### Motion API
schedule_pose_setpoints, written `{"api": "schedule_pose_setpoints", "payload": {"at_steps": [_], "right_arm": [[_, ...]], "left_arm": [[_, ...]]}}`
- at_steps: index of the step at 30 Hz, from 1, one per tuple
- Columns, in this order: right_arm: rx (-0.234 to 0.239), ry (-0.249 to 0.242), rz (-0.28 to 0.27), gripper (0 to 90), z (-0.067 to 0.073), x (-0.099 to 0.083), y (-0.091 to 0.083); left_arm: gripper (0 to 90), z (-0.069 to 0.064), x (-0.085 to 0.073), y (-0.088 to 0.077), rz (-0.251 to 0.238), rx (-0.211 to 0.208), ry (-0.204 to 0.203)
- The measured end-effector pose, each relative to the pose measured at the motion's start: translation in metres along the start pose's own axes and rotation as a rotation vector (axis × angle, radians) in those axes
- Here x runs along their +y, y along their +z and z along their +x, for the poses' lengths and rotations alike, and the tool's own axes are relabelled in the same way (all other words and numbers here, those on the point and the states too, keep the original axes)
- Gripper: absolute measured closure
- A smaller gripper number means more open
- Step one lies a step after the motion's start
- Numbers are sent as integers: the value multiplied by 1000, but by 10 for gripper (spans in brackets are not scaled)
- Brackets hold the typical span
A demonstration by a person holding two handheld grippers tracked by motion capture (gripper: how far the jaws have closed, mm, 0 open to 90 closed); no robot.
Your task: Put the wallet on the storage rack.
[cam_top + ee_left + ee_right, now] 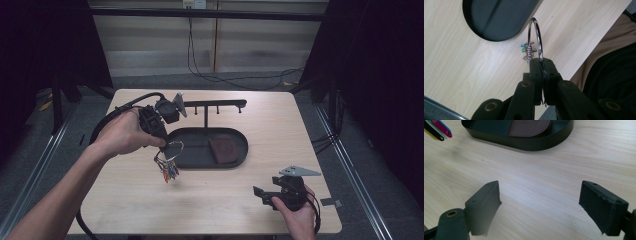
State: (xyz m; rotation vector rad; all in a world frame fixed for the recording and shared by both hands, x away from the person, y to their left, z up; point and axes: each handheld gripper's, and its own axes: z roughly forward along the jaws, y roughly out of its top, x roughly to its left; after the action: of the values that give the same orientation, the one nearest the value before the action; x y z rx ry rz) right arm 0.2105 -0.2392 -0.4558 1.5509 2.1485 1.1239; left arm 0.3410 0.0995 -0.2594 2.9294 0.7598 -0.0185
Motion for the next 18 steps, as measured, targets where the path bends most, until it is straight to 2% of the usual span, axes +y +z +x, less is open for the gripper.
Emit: {"api": "schedule_pose_setpoints", "payload": {"at_steps": [4,7,12,15,18], "right_arm": [[-1,3,1,167,-1,0,0],[-1,1,1,167,-1,0,0],[0,6,4,172,-1,-1,-1],[5,3,8,172,-1,-1,0],[6,1,6,172,-1,-1,0]], "left_arm": [[881,3,3,-6,-7,2,-11],[880,8,5,-10,6,-14,-15],[880,12,6,-16,1,-2,-30],[880,19,9,-18,9,-5,-37],[880,29,11,-17,4,-17,-65]]}}
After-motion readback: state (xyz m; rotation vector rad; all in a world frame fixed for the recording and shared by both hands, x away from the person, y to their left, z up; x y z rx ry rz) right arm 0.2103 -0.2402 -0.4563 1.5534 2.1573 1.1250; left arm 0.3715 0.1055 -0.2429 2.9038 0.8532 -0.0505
